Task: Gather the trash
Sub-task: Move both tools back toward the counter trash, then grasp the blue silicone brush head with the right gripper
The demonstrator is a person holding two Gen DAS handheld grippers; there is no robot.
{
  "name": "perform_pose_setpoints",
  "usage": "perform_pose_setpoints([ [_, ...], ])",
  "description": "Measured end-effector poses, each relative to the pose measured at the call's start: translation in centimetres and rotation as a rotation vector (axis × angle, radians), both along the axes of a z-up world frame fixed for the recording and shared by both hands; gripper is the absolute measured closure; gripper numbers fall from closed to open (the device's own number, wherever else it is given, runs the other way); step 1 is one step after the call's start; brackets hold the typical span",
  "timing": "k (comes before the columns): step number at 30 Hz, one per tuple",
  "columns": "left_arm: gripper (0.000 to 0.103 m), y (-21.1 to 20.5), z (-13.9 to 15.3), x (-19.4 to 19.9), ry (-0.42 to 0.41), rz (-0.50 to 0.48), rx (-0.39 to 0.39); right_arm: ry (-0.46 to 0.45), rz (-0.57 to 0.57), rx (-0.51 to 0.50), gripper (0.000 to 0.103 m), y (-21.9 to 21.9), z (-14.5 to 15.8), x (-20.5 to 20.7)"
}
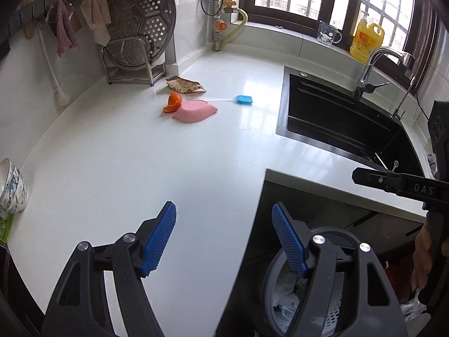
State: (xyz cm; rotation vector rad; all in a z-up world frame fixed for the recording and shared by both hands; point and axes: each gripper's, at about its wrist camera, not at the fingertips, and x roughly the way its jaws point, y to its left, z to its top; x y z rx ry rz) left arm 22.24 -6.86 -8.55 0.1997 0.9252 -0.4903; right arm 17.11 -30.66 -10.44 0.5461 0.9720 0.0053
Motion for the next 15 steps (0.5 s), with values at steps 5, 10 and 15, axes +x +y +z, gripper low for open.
perform_pose_setpoints([
  [5, 0.033, 2.4, -0.2, 5.2, -0.012, 0.027, -0.003, -0.024, -0.025, -0.027, 0.066, 0.3, 0.1, 4.9],
  [10, 0.033, 3.7, -0.5, 11.0, -0.030, 0.048, -0.012, -0.041, -0.023, -0.071, 0.066, 0.8, -0.1, 9.7],
  [15, 0.032, 3.4, -0.9, 15.7, -0.059, 0.038, -0.022, -0.040, -0.020, -0.118, 0.065, 0.7, -0.9, 14.2],
])
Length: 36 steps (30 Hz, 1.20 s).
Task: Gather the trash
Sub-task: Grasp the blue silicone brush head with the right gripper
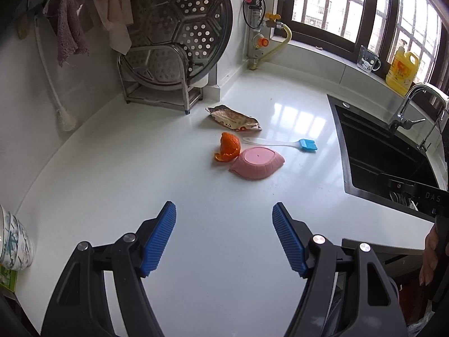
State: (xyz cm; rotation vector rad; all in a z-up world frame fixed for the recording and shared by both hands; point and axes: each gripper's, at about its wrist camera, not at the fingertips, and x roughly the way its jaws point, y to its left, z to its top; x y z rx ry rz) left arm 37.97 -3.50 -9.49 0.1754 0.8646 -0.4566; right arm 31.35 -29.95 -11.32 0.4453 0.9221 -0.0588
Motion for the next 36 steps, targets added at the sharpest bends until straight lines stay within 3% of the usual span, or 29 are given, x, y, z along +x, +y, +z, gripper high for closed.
perform_pose_setpoints([
  [14, 0.030, -1.8, -3.2, 7.8, 0.000, 0.018, -0.027, 0.048, 0.137, -0.171, 0.062, -0.9, -3.4, 10.0],
  [23, 0.030, -1.5, -4.5, 9.2, 0.018, 0.037, -0.024, 0.079, 0.232, -0.228, 0.058, -1.9, -5.9, 13.1],
  [36, 0.030, -1.5, -5.1, 9.7, 0.028, 0.040, -0.013, 0.108, 0.413, -0.336, 0.058, -1.5, -6.6, 16.4],
])
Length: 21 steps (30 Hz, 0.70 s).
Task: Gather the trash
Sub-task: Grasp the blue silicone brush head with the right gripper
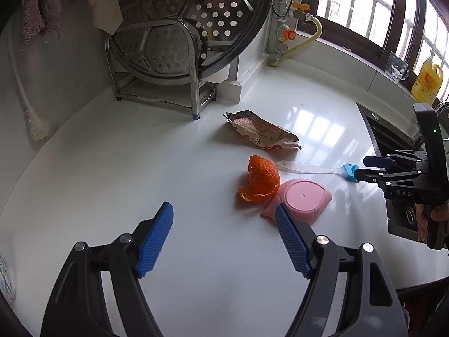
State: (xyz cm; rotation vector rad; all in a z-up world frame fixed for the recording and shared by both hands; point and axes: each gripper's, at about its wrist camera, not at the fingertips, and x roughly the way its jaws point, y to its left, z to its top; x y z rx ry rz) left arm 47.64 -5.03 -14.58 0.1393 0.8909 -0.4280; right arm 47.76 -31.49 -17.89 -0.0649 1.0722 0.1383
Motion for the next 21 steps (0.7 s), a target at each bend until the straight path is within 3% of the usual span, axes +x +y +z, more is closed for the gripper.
perform_pose_setpoints([
  [16, 0.030, 0.0, -0.6, 1.6, 0.016, 0.014, -0.004, 0.018, 0.111, -0.067, 0.058, 1.6, -1.5, 1.0],
  [19, 0.030, -0.2, -0.8, 2.1, 0.027, 0.015, -0.010, 0.010, 0.110, -0.071, 0.063, 1.7, -1.4, 0.7],
  [21, 0.030, -0.5, -1.0, 2.3, 0.031, 0.013, -0.013, 0.007, 0.100, -0.075, 0.078, 1.7, -1.4, 0.3],
])
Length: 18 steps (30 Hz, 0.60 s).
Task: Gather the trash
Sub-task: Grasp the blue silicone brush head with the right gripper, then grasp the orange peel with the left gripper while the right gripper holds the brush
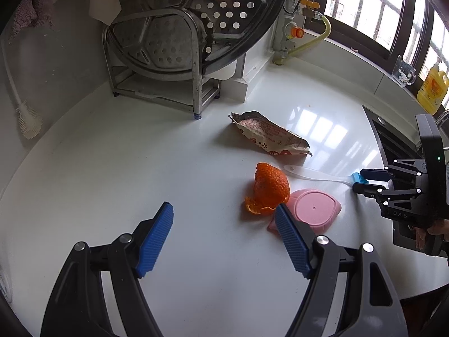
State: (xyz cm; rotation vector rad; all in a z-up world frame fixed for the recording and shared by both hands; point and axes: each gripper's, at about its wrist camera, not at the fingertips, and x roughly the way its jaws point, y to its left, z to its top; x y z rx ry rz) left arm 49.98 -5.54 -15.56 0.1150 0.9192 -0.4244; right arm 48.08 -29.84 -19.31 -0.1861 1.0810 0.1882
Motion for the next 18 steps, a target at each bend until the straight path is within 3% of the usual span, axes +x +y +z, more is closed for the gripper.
perform_pose_setpoints([
  [12, 0.028, -1.9, -1.3, 1.5, 0.017, -0.014, 0.011, 0.014, -0.188, 0.006, 0.082, 1.2, 0.1, -3.3],
  [18, 0.028, -3.4, -1.9, 2.3, 0.018, -0.033, 0.027, 0.020, -0.339, 0.085, 0.082, -0.1, 0.1, -4.4],
])
